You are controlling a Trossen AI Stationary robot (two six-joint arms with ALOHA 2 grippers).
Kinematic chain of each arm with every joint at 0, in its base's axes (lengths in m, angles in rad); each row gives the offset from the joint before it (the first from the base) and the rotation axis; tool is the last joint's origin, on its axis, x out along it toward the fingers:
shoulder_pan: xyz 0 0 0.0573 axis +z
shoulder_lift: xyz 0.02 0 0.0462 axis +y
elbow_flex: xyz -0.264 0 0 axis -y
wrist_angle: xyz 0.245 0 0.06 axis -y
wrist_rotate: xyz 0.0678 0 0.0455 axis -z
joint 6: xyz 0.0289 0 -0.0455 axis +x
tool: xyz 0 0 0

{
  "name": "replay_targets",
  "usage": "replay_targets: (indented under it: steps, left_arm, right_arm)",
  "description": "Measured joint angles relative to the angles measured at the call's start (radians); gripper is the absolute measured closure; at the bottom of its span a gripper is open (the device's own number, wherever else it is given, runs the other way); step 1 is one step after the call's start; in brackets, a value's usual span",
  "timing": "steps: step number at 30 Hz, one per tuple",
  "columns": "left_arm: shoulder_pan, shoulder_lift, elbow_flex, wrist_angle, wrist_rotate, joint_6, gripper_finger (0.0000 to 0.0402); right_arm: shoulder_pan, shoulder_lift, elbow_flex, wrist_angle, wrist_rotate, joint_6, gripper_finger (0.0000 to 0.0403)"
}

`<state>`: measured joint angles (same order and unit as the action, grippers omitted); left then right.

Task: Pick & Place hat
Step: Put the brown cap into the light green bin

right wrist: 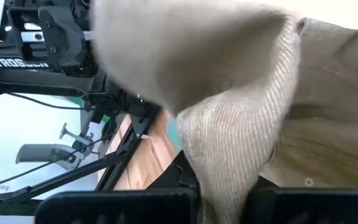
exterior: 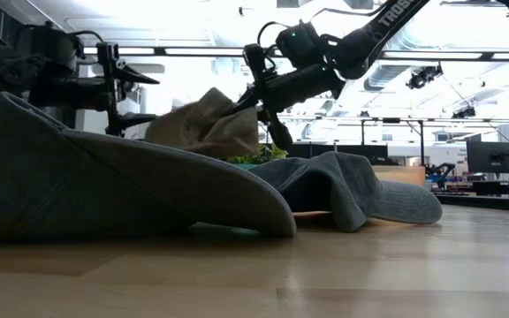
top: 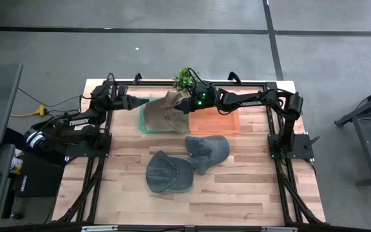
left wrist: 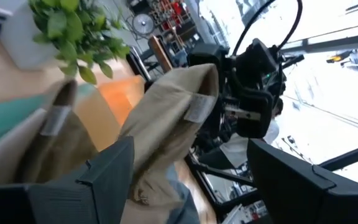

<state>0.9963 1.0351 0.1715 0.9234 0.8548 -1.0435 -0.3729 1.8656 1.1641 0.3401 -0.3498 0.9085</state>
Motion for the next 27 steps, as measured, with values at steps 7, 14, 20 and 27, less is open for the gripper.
replay_targets:
  steps: [7,14,20,27]
  left_arm:
    - [0.045,0.000,0.048,0.025,0.052,-0.016,0.0112]
    - [0.045,0.000,0.135,0.000,0.079,0.008,0.0112]
    - [0.045,0.000,0.143,-0.049,0.078,0.049,0.0112]
    - [0.050,0.000,0.143,-0.049,0.010,0.086,0.0112]
  right_arm:
    - [-0.001,0.000,0.000,0.000,0.020,0.008,0.0403]
    - [-0.001,0.000,0.000,0.048,0.025,0.030,0.0403]
    - [-0.001,0.000,0.073,0.036,0.025,0.019,0.0403]
    - [0.009,0.000,0.222,-0.127,0.030,-0.065,0.0403]
